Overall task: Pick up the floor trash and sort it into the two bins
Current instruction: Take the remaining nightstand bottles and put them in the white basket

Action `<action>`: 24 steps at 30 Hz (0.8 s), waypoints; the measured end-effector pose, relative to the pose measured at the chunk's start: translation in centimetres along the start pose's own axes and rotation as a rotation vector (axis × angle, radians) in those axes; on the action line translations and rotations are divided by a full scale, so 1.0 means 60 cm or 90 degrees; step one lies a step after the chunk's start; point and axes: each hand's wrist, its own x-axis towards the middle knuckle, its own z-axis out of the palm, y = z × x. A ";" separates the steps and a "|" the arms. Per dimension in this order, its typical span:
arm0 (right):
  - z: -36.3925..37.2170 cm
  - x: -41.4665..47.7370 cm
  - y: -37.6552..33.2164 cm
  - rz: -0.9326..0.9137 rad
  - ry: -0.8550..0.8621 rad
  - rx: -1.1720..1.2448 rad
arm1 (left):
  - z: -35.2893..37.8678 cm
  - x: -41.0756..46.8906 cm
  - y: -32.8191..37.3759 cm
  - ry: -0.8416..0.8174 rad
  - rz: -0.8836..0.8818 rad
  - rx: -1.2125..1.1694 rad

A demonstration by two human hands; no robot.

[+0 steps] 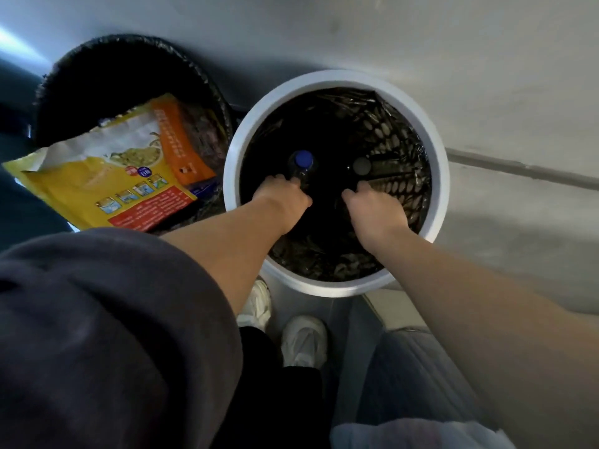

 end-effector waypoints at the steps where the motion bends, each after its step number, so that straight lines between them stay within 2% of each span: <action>1: 0.004 0.002 0.000 0.004 -0.007 -0.010 | 0.005 0.003 0.001 -0.007 0.005 0.014; 6: 0.012 0.007 0.002 0.024 -0.035 -0.041 | 0.017 0.008 0.000 -0.047 0.008 0.064; 13: -0.031 -0.049 -0.007 0.019 -0.030 -0.159 | -0.013 -0.069 -0.004 0.002 -0.030 0.096; 19: -0.135 -0.183 -0.034 -0.007 -0.023 -0.179 | -0.083 -0.247 -0.024 0.060 -0.046 0.032; 24: -0.256 -0.341 -0.075 -0.022 -0.002 -0.176 | -0.140 -0.460 -0.038 0.118 -0.083 -0.060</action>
